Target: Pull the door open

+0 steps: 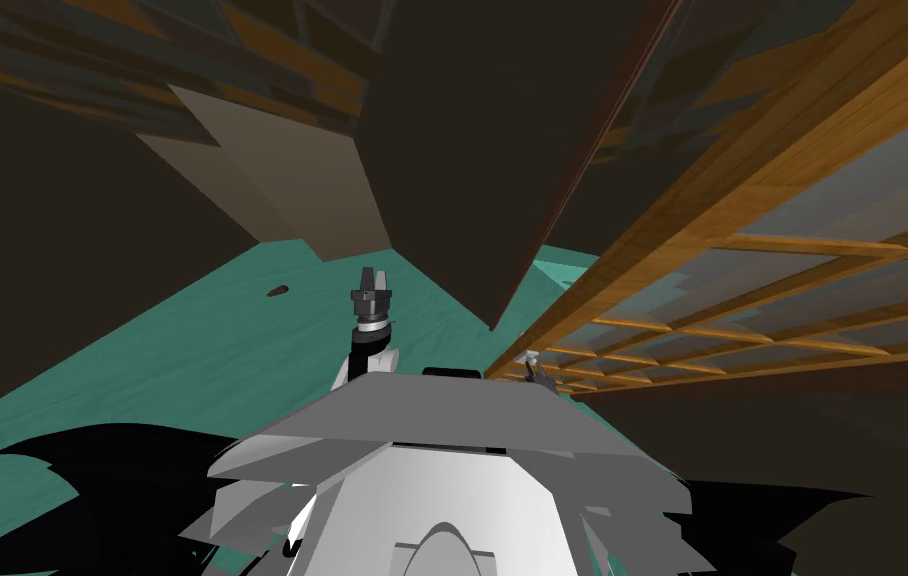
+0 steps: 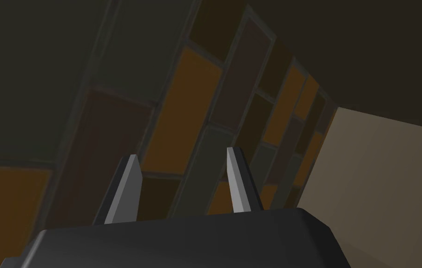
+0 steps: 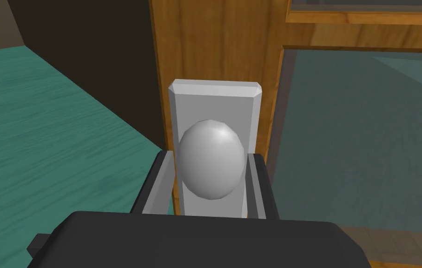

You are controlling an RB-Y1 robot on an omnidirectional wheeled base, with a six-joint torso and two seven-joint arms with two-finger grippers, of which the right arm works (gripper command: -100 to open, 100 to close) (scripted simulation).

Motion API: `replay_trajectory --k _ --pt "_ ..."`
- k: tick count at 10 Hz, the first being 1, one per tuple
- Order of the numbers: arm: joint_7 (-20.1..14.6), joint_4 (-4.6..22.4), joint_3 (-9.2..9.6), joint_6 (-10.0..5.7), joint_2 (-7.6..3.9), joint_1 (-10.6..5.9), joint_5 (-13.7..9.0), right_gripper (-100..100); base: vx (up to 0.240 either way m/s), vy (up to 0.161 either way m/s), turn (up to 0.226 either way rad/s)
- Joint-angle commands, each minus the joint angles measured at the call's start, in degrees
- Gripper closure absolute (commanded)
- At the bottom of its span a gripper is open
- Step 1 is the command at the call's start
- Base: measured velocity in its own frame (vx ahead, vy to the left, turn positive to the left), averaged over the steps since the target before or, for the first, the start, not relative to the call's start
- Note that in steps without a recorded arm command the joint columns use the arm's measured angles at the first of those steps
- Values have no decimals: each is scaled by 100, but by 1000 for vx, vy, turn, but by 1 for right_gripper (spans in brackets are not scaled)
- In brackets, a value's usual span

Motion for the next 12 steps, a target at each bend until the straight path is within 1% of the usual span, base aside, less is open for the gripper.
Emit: replay_trajectory --k 1,3,4,6,7,8,9,12 --pt "-51 71 31 -79 -22 -25 30 100 -187 -43 156" --pt "-110 157 63 -162 -58 -51 62 100 -220 -62 120" --pt "-84 132 15 -188 -37 27 13 -100 -214 31 -91" --pt "-81 137 -20 -243 -28 111 -27 -100 -192 106 -162" --pt "-89 211 -1 -249 -14 42 -7 -100 -81 53 -34" --pt "-66 216 -39 -183 14 -29 -35 -100 99 0 60" --pt "-60 216 -49 -163 20 -50 -42 -100 189 -6 54" --pt "-18 215 -121 -13 69 -204 -93 -100 238 -30 57"
